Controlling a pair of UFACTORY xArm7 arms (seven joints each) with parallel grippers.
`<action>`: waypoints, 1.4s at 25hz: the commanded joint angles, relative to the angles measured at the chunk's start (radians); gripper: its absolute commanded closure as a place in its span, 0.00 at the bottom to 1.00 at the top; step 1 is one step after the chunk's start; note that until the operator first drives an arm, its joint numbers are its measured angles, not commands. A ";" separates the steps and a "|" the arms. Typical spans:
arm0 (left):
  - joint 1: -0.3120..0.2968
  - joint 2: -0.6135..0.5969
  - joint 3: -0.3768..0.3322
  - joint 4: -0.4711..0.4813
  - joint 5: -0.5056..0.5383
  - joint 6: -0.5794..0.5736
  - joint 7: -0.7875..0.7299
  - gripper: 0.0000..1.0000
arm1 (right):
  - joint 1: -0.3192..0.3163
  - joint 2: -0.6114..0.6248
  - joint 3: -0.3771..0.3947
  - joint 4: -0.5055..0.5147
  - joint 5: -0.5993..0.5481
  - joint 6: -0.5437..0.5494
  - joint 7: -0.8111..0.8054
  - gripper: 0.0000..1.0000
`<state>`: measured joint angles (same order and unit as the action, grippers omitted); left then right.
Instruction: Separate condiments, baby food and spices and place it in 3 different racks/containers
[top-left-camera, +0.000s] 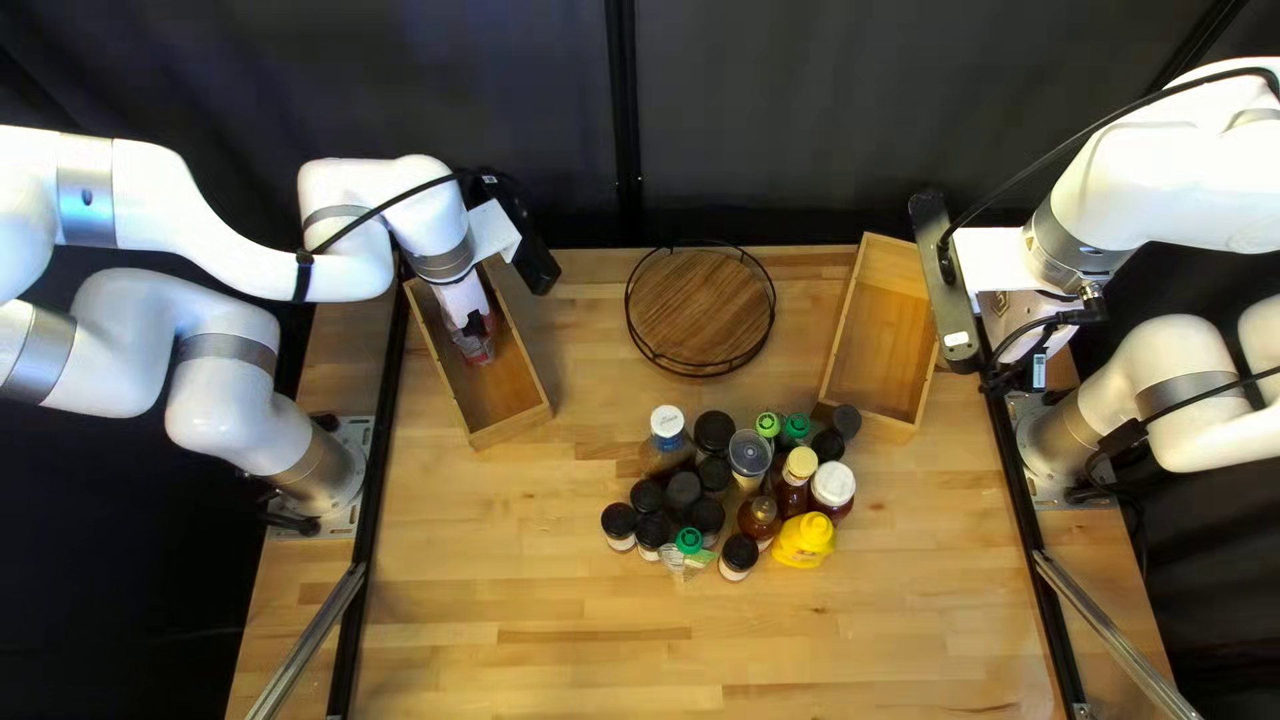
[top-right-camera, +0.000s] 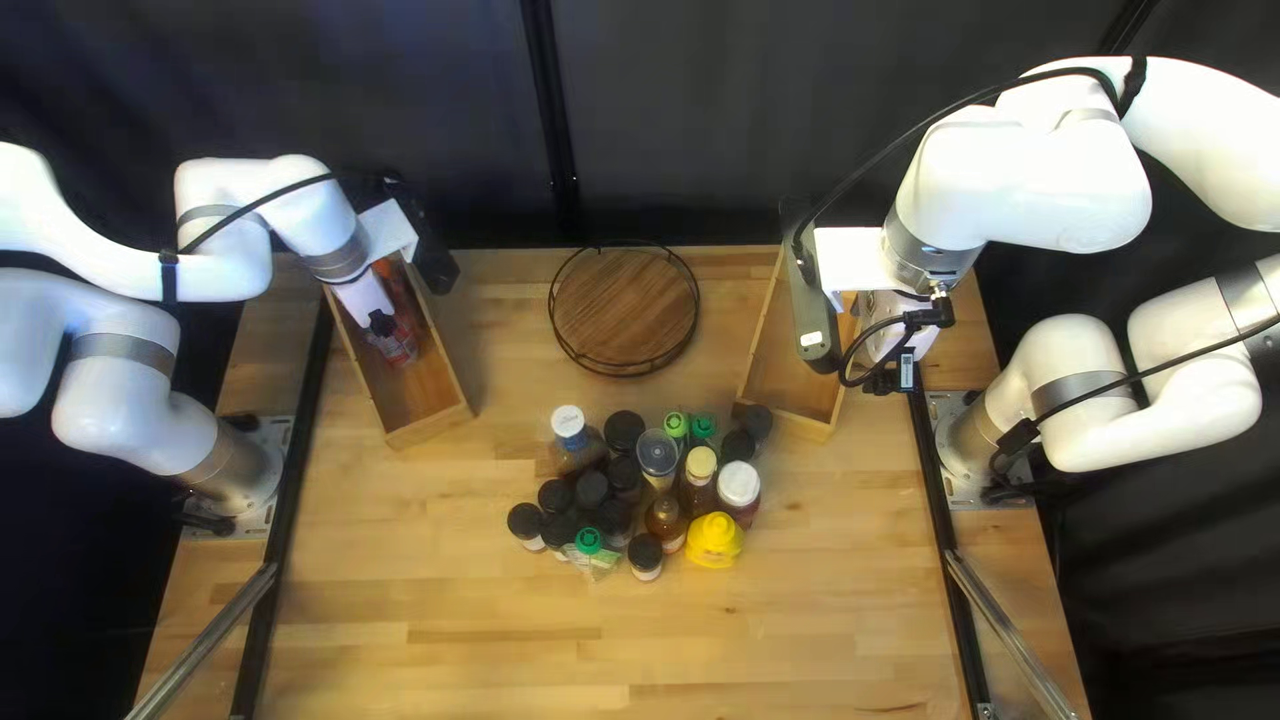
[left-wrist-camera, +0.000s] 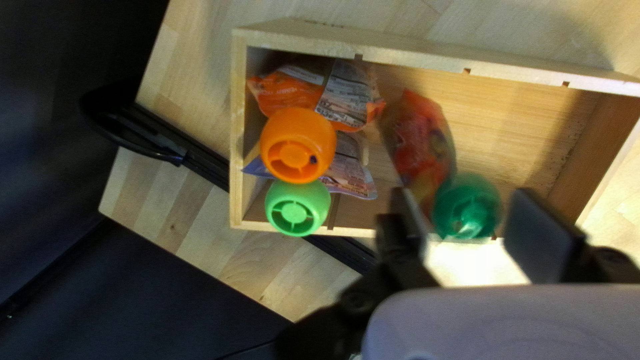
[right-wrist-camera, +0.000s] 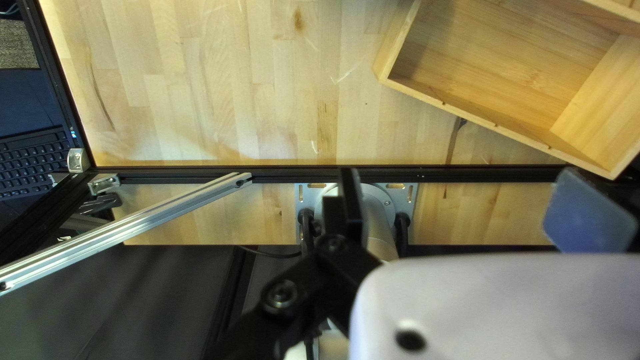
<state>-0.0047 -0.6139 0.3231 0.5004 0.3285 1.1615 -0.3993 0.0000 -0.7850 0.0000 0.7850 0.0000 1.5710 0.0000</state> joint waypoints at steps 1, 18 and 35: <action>-0.100 0.047 -0.067 0.096 -0.097 0.038 -0.019 0.00 | 0.000 0.000 0.000 0.000 0.000 0.000 0.000 0.00; -0.286 0.427 -0.130 0.439 -0.256 -0.132 0.111 0.00 | 0.000 0.000 0.000 0.000 0.000 0.000 0.000 0.00; -0.265 0.605 -0.095 0.514 -0.282 -0.296 0.234 0.00 | 0.000 0.000 0.000 0.000 0.000 0.000 0.000 0.00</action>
<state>-0.2715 -0.0207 0.2257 1.0079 0.0518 0.8692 -0.1726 0.0000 -0.7850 0.0000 0.7850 0.0000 1.5710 0.0000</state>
